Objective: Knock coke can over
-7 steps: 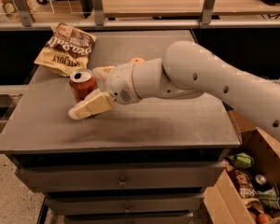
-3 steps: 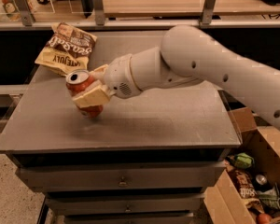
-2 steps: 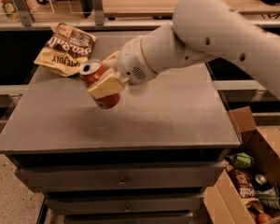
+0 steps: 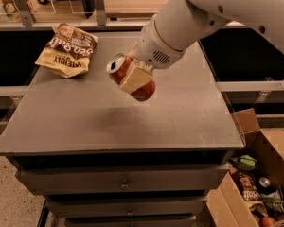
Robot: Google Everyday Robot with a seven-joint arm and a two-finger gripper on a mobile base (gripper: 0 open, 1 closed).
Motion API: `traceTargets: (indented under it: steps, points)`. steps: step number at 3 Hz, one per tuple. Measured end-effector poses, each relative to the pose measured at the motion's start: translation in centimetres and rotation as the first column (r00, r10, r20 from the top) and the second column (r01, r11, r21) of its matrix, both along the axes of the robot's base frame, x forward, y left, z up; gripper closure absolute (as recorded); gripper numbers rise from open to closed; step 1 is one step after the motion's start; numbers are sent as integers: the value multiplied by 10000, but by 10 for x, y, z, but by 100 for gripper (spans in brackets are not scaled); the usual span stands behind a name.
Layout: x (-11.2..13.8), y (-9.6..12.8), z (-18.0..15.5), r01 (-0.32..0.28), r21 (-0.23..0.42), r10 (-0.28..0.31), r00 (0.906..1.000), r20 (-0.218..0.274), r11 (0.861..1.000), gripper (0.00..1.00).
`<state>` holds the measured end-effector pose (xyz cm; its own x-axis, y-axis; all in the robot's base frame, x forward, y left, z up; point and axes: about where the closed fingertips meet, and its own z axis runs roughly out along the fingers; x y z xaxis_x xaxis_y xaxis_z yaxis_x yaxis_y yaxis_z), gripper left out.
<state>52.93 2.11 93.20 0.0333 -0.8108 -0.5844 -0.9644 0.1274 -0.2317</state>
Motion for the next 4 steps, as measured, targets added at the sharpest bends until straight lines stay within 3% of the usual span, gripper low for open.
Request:
traceTargets:
  steps: [1, 2, 3, 4]
  points:
    - [-2, -22, -11, 50, -2237, -5, 9998, 200, 9747, 100]
    - [0, -41, -25, 70, -4178, 101, 9992, 387, 9085, 100]
    - [7, -56, -34, 254, -5675, 225, 9968, 773, 8230, 100]
    - [23, -74, -37, 441, -6521, 256, 9950, 970, 7568, 100]
